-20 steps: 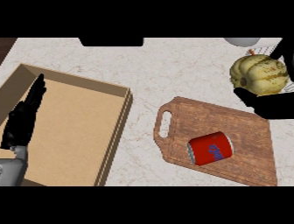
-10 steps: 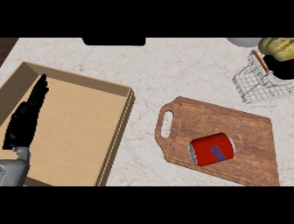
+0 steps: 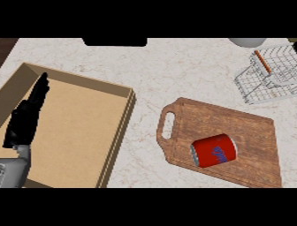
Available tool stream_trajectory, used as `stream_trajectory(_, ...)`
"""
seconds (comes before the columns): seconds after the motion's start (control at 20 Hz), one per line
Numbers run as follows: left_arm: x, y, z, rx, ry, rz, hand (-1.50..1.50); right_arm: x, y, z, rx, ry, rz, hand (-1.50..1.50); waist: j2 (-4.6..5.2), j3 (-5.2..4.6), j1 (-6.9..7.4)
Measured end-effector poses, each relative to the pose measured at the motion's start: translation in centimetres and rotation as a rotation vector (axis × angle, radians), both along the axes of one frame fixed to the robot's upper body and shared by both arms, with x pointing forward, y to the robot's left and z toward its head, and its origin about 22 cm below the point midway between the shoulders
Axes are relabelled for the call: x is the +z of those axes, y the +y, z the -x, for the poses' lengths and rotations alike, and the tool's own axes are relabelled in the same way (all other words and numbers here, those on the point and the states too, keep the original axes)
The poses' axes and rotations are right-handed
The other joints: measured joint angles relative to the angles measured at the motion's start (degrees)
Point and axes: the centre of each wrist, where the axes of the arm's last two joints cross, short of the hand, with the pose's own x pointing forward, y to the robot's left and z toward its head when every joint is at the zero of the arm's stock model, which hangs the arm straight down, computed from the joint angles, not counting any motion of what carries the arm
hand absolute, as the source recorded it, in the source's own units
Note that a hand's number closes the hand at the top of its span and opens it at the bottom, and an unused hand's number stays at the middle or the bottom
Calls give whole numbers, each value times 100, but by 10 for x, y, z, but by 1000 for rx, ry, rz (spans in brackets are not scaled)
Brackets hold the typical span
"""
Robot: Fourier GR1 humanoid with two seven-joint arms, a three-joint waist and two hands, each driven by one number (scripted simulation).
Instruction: Pick the squash from the cutting board and place it in the tiered basket
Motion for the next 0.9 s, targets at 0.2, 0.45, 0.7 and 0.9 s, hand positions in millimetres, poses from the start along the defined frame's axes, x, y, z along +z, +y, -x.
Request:
stream_trajectory(0.2,-2,-1,3,-3,4,6,0,-7,-18,-16,31,51,-4,150,3,2,16)
stream_trajectory(0.45,-3,6,1,0,3,-2,0,-26,-38,-23,77,123,-68,150,-2,0,-12)
stream_trajectory(0.7,-5,5,-1,2,-1,0,0,-47,-54,-29,62,248,-214,-150,2,1,-15)
stream_trajectory(0.9,-6,4,-3,0,-3,1,0,-66,-60,-34,41,300,-286,-150,5,2,0)
